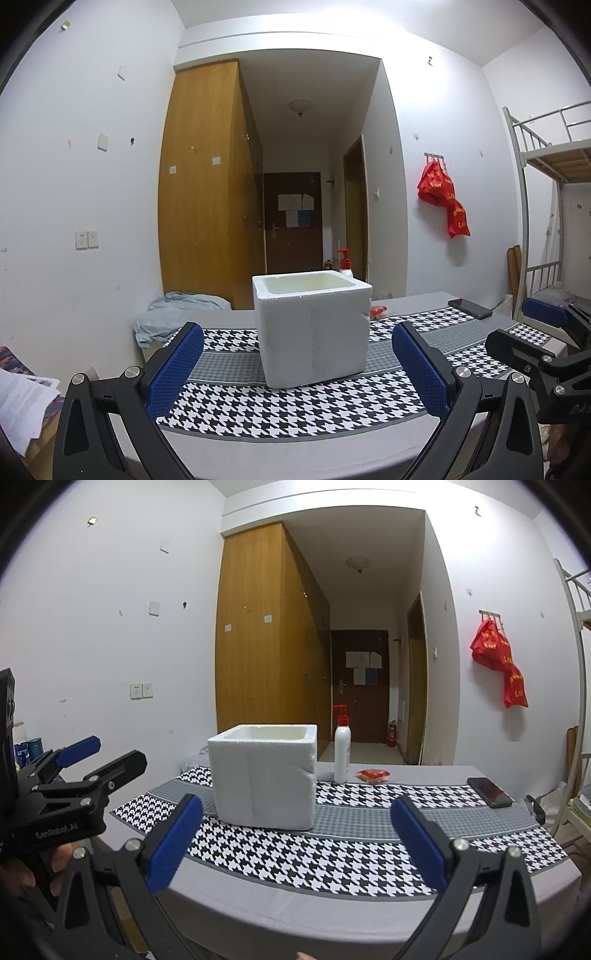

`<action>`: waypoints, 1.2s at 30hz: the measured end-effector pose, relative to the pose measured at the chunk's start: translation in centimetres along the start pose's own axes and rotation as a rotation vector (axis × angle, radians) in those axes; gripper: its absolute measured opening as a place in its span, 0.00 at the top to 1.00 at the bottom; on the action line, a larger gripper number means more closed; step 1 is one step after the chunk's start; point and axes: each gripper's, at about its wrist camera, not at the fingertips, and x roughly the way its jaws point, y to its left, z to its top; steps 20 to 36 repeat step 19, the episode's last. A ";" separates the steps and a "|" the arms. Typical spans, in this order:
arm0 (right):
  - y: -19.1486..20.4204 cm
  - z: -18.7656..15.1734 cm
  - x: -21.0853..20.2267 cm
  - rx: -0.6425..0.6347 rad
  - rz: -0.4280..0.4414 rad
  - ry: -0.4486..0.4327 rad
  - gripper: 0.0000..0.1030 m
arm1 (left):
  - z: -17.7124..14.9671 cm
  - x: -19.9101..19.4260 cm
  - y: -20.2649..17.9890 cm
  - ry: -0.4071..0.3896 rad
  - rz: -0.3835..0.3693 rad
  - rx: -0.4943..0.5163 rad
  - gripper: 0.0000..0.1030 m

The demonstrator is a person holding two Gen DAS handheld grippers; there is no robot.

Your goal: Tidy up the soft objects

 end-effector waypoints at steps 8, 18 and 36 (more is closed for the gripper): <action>0.0 0.0 0.3 -0.001 0.001 0.011 0.00 | 0.0 0.6 0.0 0.011 0.001 -0.003 0.01; 0.2 0.0 0.5 -0.004 0.000 0.016 0.00 | 0.0 0.5 0.0 0.013 -0.008 -0.004 0.01; 0.3 0.0 0.6 -0.003 0.001 0.017 0.00 | -0.1 0.5 0.1 0.013 -0.007 -0.008 0.01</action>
